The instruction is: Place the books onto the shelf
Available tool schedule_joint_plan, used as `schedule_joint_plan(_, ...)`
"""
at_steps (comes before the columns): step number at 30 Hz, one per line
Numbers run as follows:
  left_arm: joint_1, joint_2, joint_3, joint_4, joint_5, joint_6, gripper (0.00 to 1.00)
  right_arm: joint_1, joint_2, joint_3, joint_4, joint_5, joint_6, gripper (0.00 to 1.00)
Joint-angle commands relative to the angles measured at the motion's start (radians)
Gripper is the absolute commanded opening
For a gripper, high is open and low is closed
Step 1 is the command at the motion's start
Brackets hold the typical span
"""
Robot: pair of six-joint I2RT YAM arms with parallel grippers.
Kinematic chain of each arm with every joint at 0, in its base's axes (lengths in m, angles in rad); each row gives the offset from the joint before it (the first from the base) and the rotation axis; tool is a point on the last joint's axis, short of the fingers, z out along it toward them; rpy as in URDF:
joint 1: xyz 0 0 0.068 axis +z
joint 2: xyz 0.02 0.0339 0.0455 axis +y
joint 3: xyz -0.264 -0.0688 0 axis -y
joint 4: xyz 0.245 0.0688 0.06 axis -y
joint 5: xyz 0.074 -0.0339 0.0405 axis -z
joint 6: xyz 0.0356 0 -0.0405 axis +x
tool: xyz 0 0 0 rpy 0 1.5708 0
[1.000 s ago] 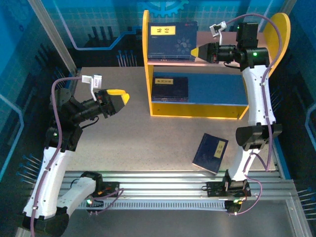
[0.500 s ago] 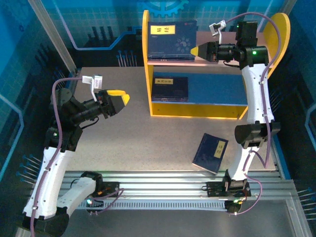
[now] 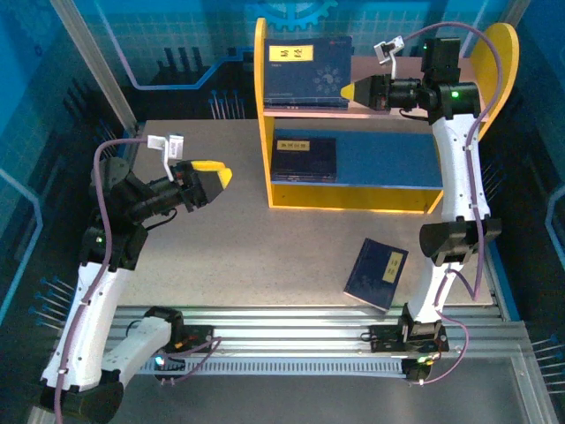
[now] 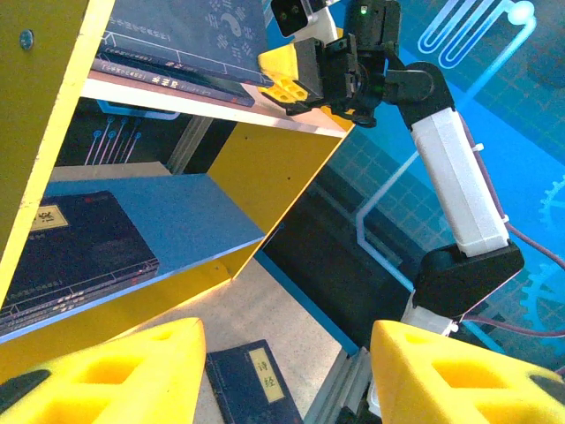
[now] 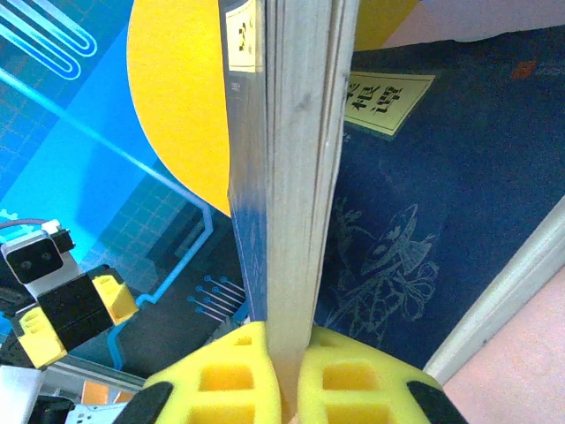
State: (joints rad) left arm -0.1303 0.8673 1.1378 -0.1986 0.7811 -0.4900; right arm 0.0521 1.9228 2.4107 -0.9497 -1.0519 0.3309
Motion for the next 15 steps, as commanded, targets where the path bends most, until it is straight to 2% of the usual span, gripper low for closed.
schedule_joint_plan(1,-0.002,-0.002,0.009,0.007,-0.008,0.024,0.53,0.012,0.007,0.025,-0.023,-0.042,-0.017,0.08)
schedule_joint_plan(7,-0.003,-0.002,0.007,0.007,-0.007,0.023,0.53,0.009,0.009,0.025,-0.024,-0.039,-0.014,0.1)
schedule_joint_plan(15,-0.002,-0.007,0.007,0.002,-0.008,0.027,0.53,0.012,0.019,0.031,-0.018,-0.026,0.002,0.21)
